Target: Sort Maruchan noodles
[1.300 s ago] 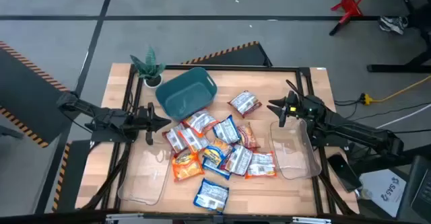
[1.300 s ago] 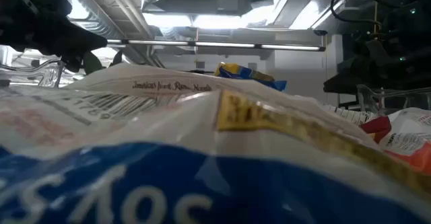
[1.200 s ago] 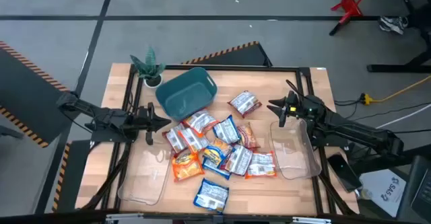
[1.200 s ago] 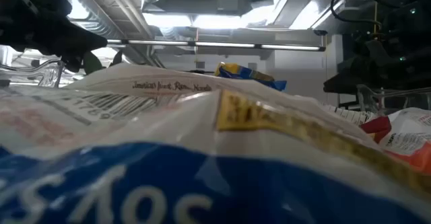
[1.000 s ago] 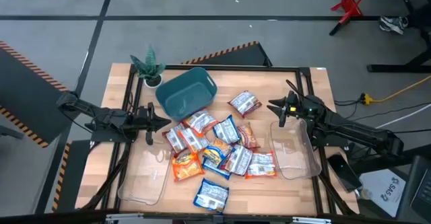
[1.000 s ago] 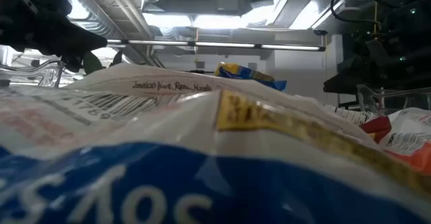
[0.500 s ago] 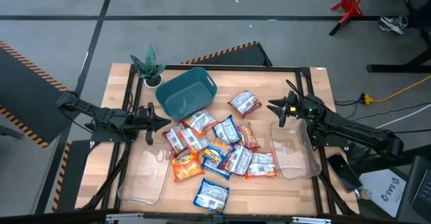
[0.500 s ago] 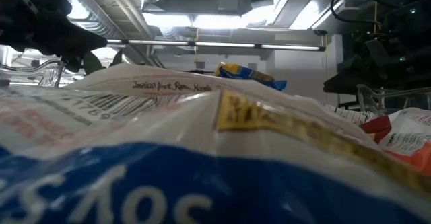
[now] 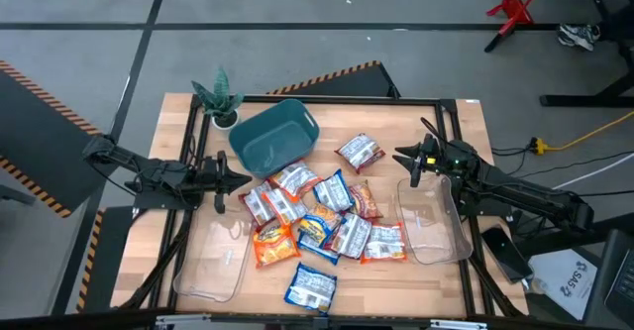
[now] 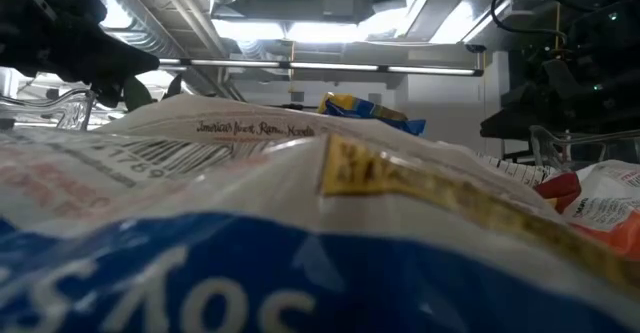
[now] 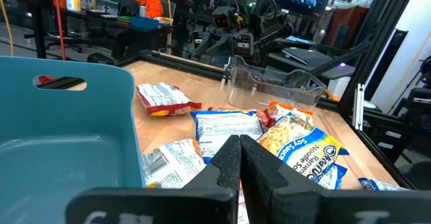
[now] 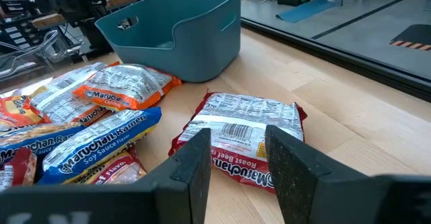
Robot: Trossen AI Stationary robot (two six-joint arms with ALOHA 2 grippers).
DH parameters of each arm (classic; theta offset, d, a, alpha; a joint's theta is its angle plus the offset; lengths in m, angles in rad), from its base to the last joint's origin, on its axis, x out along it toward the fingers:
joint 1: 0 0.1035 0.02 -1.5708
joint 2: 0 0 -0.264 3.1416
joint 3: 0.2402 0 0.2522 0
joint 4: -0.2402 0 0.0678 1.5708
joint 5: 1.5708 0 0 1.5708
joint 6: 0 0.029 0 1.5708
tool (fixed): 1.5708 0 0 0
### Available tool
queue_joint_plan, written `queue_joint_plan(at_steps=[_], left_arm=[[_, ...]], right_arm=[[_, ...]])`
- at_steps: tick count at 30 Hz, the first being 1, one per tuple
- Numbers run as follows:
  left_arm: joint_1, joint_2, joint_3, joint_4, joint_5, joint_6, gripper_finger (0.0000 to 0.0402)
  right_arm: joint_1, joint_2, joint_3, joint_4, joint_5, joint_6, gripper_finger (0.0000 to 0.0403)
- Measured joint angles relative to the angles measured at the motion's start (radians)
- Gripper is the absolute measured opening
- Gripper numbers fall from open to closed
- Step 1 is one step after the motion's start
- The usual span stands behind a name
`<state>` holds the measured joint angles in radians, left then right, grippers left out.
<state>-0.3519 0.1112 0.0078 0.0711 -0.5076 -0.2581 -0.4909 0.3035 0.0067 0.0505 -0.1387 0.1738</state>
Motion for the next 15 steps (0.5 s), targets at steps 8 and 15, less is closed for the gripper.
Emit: queue_joint_plan(at_steps=[8, 15], left_arm=[[0.000, 0.000, 0.000, 0.007, 0.000, -0.001, 0.0000], [-0.001, 0.000, 0.001, 0.148, -0.060, 0.015, 0.0000]], right_arm=[[0.000, 0.000, 0.000, 0.002, 0.014, 0.000, 0.0127], [0.000, 0.000, 0.000, 0.004, 0.250, -0.087, 0.0127]])
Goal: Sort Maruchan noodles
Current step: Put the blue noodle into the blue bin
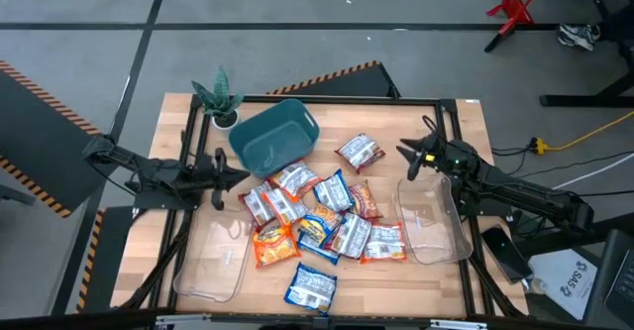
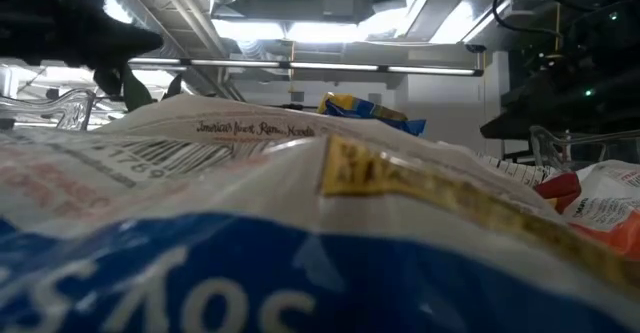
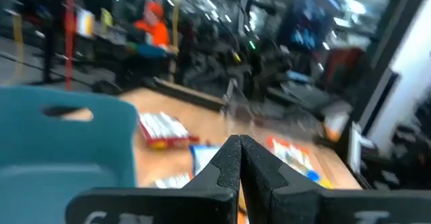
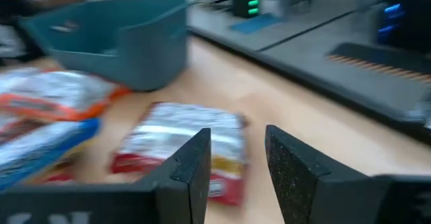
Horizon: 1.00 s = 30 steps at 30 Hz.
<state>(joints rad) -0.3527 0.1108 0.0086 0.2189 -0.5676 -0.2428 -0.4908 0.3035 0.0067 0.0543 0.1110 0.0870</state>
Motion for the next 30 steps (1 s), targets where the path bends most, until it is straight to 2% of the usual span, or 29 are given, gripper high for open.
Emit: queue_joint_plan(at_steps=[3, 6, 11, 15, 18, 22, 26, 30], left_arm=[[0.001, 0.000, 0.000, 0.055, -0.029, 0.009, 0.0000], [0.000, 0.000, 0.000, 0.071, -0.029, -0.009, 0.0000], [0.001, 0.000, 0.000, 0.075, -0.039, 0.007, 0.0000], [0.001, 0.000, 0.000, 0.139, -0.055, 0.019, 0.0000], [0.001, 0.000, 0.000, 0.221, -0.043, 0.020, 0.0000], [0.001, 0.000, 0.000, 0.283, -0.085, 0.089, 0.0000], [0.001, 0.000, 0.000, 0.288, -0.110, 0.128, 0.0000], [0.001, 0.000, 0.000, 0.320, -0.205, 0.206, 0.0000]], right_arm=[[0.000, 0.000, 0.000, 0.003, 0.071, -0.014, 0.0127], [0.000, 0.000, 0.000, 0.004, 0.076, -0.014, 0.0127], [0.000, 0.000, 0.000, 0.017, -0.020, 0.022, 0.0127], [0.000, 0.000, 0.000, 0.057, -0.096, 0.091, 0.0127], [0.000, 0.000, 0.000, 0.114, -0.107, 0.124, 0.0127], [0.000, 0.000, 0.000, 0.173, -0.104, 0.151, 0.0127], [0.000, 0.000, 0.000, 0.190, -0.125, 0.189, 0.0127], [0.000, 0.000, 0.000, 0.189, -0.121, 0.232, 0.0127]])
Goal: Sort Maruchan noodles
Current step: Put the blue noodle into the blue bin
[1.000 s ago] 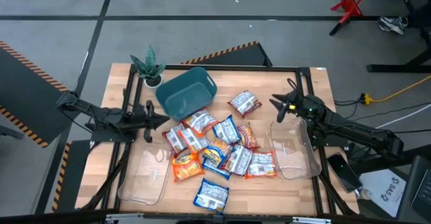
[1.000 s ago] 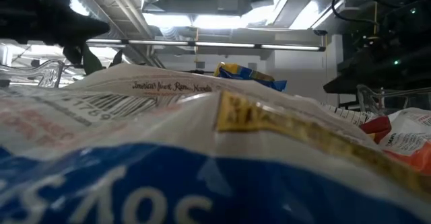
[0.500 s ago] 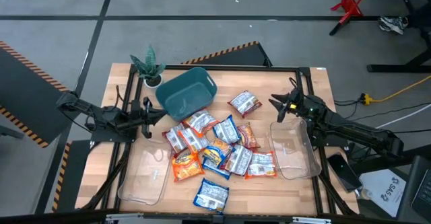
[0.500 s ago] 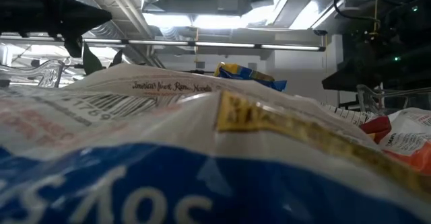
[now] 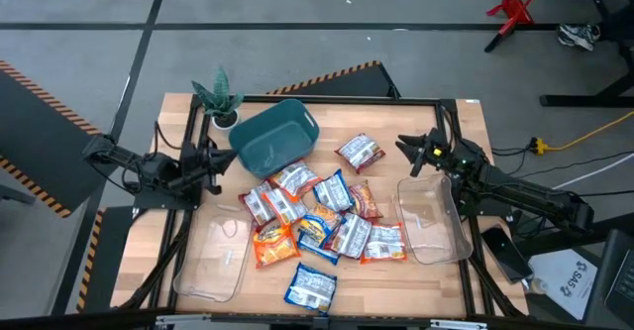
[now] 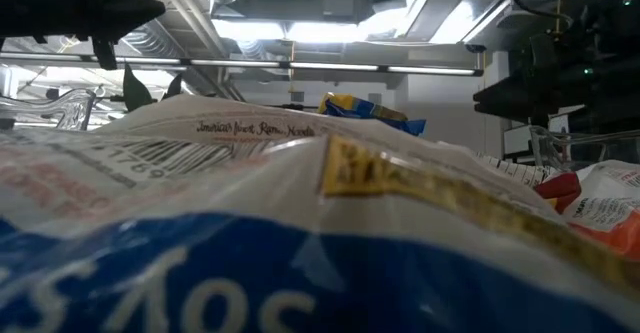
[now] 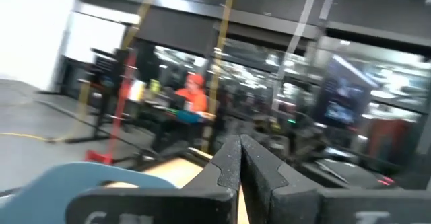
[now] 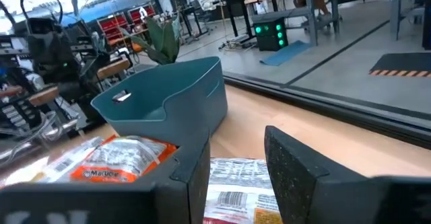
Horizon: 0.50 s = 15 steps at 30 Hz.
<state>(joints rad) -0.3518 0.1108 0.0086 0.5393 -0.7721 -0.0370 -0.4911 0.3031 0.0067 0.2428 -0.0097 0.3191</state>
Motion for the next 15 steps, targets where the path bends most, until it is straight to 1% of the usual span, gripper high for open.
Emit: queue_joint_plan(at_steps=[4, 7, 13, 15], left_arm=[[0.000, 0.000, 0.000, 0.003, -0.061, 0.012, 0.0000], [0.000, 0.000, 0.000, 0.003, -0.067, -0.022, 0.0000], [0.000, 0.000, 0.000, 0.001, -0.123, -0.107, 0.0000], [0.000, 0.000, 0.000, 0.001, -0.118, -0.143, 0.0000]], right_arm=[[0.000, 0.000, 0.000, 0.001, 0.000, 0.000, 0.0127], [0.000, 0.000, 0.000, 0.001, 0.000, -0.001, 0.0127], [0.000, 0.000, 0.000, -0.004, -0.001, -0.004, 0.0127], [0.000, 0.000, 0.000, -0.005, -0.001, -0.021, 0.0127]])
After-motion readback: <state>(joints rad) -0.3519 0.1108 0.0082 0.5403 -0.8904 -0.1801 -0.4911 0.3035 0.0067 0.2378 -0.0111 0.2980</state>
